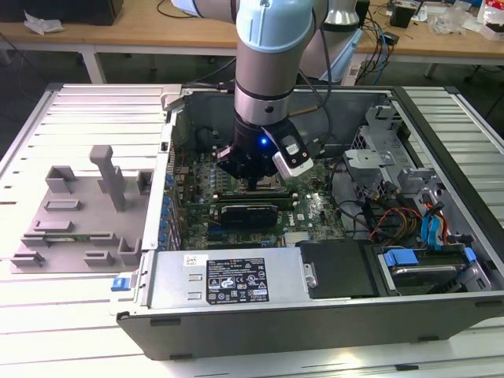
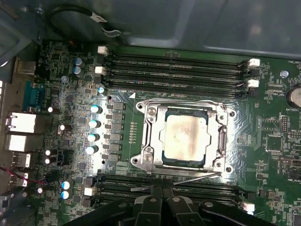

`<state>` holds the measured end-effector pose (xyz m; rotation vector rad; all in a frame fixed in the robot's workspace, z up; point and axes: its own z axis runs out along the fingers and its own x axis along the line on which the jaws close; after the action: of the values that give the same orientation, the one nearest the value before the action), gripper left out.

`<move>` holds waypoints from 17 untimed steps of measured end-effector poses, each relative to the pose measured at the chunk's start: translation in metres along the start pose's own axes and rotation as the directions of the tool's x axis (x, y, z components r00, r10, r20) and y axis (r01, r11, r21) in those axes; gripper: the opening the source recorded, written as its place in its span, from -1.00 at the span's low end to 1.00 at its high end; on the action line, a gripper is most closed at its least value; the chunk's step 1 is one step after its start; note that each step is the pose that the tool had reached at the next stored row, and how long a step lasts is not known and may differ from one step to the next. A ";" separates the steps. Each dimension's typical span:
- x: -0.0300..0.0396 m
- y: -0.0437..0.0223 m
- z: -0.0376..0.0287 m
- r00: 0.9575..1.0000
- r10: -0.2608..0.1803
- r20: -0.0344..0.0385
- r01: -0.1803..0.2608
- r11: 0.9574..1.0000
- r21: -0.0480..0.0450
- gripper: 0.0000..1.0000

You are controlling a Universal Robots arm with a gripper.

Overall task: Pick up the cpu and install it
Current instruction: 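Install the second cpu locking lever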

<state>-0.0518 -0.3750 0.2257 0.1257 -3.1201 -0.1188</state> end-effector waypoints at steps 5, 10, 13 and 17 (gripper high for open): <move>0.0004 0.0000 0.0009 1.000 0.000 0.000 0.000 1.000 0.000 -0.79; 0.0004 -0.0001 0.0031 1.000 0.000 0.000 0.000 1.000 0.000 -0.79; 0.0003 -0.0003 0.0063 1.000 0.000 0.000 0.000 1.000 0.000 -0.79; 0.0004 -0.0005 0.0078 1.000 0.000 0.000 0.000 1.000 0.000 -0.79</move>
<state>-0.0523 -0.3749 0.2179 0.1257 -3.1202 -0.1188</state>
